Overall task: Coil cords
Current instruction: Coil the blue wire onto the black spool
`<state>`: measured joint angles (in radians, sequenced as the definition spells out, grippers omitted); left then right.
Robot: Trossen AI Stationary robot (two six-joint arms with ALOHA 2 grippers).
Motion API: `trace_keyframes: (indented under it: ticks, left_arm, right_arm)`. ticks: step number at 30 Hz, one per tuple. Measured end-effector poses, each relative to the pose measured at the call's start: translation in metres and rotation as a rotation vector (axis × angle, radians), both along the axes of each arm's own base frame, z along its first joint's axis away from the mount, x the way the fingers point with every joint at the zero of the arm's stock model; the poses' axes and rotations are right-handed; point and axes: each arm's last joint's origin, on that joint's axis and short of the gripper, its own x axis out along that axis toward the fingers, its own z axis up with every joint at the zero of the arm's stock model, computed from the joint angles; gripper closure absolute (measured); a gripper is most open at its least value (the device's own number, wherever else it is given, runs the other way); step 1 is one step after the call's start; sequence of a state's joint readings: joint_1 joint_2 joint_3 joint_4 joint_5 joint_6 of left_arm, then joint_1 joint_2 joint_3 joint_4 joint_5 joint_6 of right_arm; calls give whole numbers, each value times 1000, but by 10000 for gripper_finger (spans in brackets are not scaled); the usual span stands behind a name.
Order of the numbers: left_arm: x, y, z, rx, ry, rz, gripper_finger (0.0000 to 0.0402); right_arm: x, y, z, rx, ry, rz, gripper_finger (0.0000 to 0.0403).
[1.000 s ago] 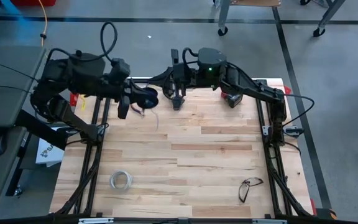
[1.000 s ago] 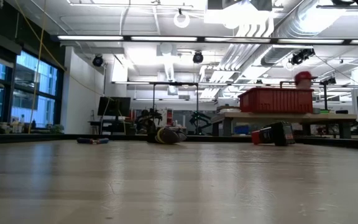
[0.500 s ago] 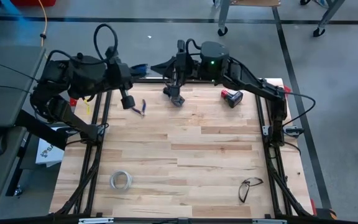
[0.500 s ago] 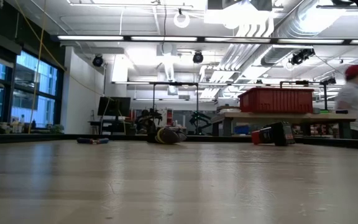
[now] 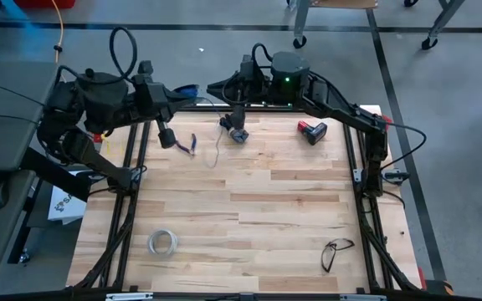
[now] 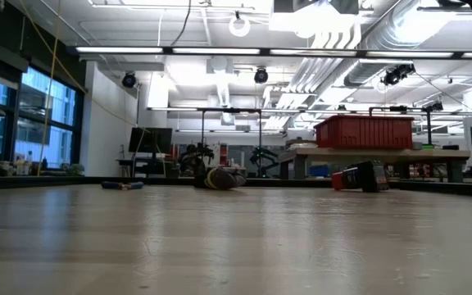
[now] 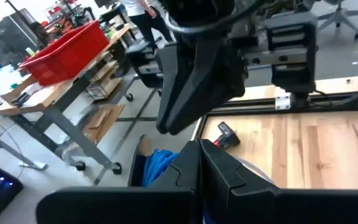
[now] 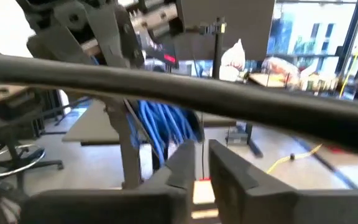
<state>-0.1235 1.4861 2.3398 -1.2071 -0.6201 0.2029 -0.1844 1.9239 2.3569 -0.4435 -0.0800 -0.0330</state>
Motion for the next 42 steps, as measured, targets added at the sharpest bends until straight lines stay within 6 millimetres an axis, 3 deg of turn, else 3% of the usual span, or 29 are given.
trace_keyframes:
  ticks: [8,13,24,42]
  left_arm:
    - [-15,-1,6,-50,-47,-57,401]
    - [-22,0,9,-50,-66,-54,401]
    - [-17,-1,17,-11,-140,-70,401]
    - [-16,-1,24,4,-206,-72,401]
  right_arm:
    - [-12,9,2,24,71,38,256]
    - [-19,14,2,34,120,64,216]
    - [-18,14,1,129,119,58,213]
    - [-18,17,0,139,124,78,215]
